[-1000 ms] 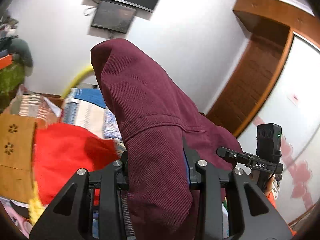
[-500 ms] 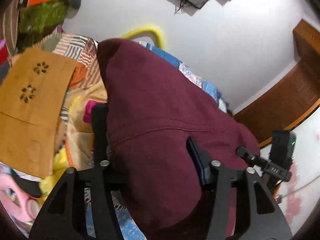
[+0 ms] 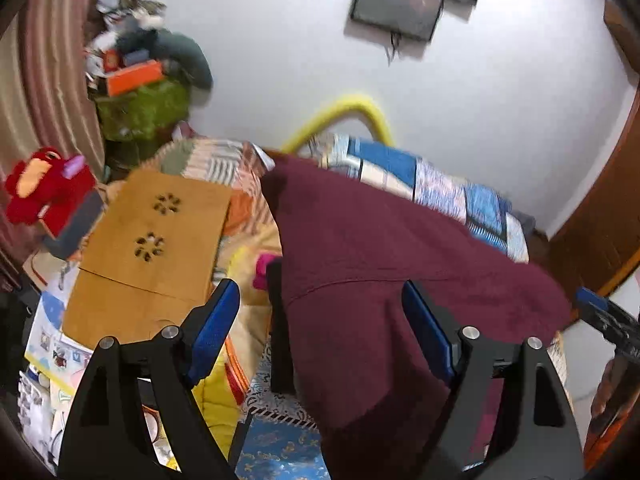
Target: Fold large clothes
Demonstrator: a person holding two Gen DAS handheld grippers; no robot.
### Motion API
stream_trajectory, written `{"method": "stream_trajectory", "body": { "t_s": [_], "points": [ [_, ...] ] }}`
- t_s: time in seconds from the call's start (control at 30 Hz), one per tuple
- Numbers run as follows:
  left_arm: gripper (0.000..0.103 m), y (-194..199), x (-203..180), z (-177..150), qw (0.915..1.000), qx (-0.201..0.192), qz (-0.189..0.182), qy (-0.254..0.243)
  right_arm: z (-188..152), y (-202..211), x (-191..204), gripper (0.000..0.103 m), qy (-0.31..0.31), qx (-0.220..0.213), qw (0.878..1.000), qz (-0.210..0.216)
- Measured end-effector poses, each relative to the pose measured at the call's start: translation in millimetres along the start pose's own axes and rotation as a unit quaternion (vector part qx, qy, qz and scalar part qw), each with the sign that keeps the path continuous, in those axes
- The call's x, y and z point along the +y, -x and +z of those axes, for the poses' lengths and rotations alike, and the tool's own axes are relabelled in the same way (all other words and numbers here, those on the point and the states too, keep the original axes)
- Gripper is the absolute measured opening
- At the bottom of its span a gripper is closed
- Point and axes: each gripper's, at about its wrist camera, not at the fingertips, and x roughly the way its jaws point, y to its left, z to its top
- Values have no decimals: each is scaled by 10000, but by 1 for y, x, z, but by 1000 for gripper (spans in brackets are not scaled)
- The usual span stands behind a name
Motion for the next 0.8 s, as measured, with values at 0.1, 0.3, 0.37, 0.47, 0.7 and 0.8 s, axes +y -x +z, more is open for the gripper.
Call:
{"method": "stream_trajectory", "body": {
  "t_s": [0.1, 0.3, 0.37, 0.47, 0.7, 0.8],
  "points": [
    [83, 48, -11, -5, 9990, -446, -57, 12, -1, 43, 14, 73, 157, -479, 9987, 62],
    [83, 157, -58, -34, 9886, -1397, -22, -565, -14, 121, 47, 73, 417, -1469, 9878, 308],
    [83, 191, -75, -47, 9822, -1720, -72, -746, -24, 148, 61, 73, 537, -1820, 9812, 363],
    [83, 239, -97, -76, 9702, -2231, -134, -938, -44, 179, 83, 73, 785, -2213, 9715, 329],
    [83, 301, -127, -150, 9444, -3146, -77, -950, -95, 218, 127, 74, 1122, -2848, 9518, 196],
    [83, 309, -134, -177, 9392, -3307, -67, -924, -110, 219, 139, 76, 1178, -2947, 9483, 25]
  ]
}}
